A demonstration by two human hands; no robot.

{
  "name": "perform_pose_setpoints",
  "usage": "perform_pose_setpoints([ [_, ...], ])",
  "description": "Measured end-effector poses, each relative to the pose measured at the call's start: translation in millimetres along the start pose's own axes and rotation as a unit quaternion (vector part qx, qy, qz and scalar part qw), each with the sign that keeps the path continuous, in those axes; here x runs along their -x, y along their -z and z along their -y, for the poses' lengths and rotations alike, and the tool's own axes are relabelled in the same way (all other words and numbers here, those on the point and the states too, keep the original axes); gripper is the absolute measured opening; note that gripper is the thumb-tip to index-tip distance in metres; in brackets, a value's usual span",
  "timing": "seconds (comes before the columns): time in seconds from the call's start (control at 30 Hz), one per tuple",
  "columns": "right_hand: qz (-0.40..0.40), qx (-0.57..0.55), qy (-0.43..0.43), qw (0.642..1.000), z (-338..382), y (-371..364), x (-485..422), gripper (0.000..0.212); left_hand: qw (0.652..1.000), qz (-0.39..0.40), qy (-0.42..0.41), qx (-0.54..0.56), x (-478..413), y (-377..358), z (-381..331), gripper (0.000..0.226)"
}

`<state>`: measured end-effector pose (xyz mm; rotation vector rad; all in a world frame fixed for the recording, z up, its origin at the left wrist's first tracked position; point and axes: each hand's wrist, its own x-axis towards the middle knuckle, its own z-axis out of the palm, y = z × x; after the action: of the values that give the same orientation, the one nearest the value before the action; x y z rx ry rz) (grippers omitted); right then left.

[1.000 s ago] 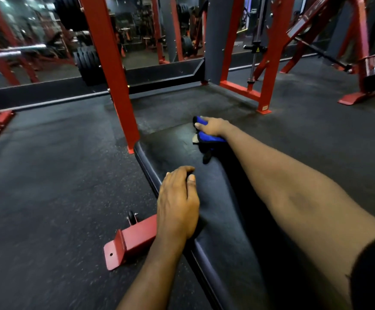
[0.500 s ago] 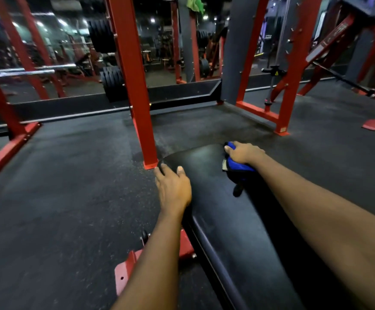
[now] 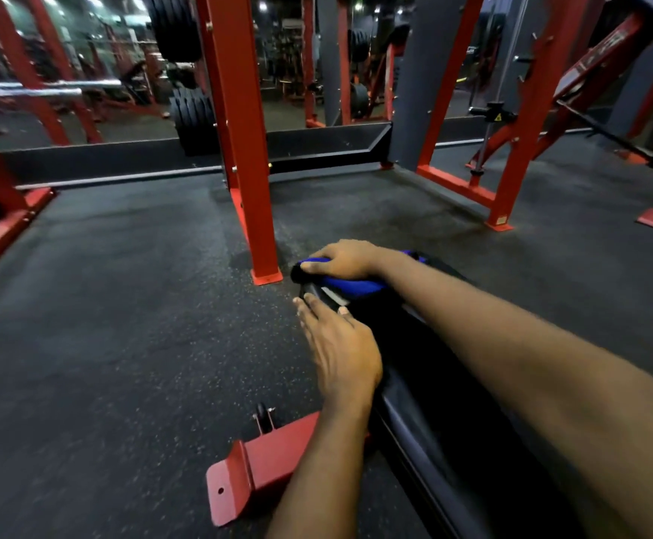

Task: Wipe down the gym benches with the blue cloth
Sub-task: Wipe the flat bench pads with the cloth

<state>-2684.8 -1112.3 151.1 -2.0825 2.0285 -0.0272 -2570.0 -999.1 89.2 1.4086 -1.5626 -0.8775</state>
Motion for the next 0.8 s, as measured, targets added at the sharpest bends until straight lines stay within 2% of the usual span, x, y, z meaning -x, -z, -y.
perform_pose_setpoints([
  [0.1,0.025,-0.042,-0.045,0.998,-40.0,15.3,0.9,0.052,1.0,0.001,0.006,0.006,-2.3,0.1,0.5,0.058],
  [0.2,0.038,0.013,-0.119,0.992,-58.3,19.4,-14.9,0.061,1.0,0.005,0.01,0.002,-1.5,-0.9,0.5,0.059],
  [0.27,0.05,0.039,-0.091,0.994,-33.6,12.8,-24.1,0.063,1.0,0.004,0.009,-0.006,-1.3,-1.7,0.7,0.058],
  [0.37,0.028,0.028,-0.014,0.999,1.9,3.3,-21.6,0.055,1.0,0.007,0.01,-0.012,-0.7,0.0,-0.8,0.058],
  [0.43,0.014,-0.008,-0.019,1.0,-7.8,4.4,-14.9,0.053,1.0,0.011,0.01,-0.013,0.4,1.2,-2.0,0.058],
  [0.57,-0.028,-0.037,-0.112,0.993,-56.6,12.2,-0.9,0.076,1.0,0.018,0.014,-0.013,1.1,2.7,-3.2,0.057],
  [0.7,-0.06,-0.038,-0.183,0.98,-74.7,14.0,5.1,0.067,0.999,0.026,0.017,-0.017,3.1,6.2,-5.8,0.058],
  [0.8,-0.08,-0.062,-0.239,0.966,-87.3,14.2,14.4,0.069,0.999,0.03,0.013,-0.017,4.7,7.9,-7.0,0.058],
])
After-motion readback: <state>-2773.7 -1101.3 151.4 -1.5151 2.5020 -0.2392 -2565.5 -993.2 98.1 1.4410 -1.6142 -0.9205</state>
